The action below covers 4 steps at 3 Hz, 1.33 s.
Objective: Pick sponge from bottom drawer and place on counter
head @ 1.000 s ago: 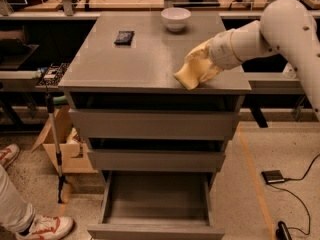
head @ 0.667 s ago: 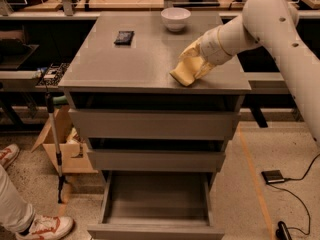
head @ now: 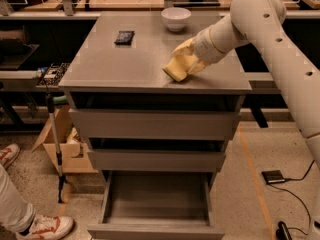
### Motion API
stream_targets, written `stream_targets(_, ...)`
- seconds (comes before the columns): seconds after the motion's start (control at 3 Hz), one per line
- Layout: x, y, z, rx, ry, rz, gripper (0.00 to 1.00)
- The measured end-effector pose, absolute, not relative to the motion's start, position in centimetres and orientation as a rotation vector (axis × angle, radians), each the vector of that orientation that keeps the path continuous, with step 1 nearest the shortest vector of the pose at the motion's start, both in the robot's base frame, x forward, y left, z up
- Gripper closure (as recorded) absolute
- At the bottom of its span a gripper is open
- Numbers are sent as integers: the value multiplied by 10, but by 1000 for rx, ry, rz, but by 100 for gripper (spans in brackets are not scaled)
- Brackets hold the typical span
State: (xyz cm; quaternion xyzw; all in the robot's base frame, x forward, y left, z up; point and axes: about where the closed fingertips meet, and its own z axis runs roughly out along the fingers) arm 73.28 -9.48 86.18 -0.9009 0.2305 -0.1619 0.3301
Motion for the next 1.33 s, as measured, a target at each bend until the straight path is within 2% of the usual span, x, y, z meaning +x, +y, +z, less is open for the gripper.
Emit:
stream_targets(0.67,733,-90,856,-2359,598,-411,12)
stream_targets(1.0,734,-88,855,-2361,595,-405,0)
stream_targets(1.33,734,-88,855,-2361,595,-405,0)
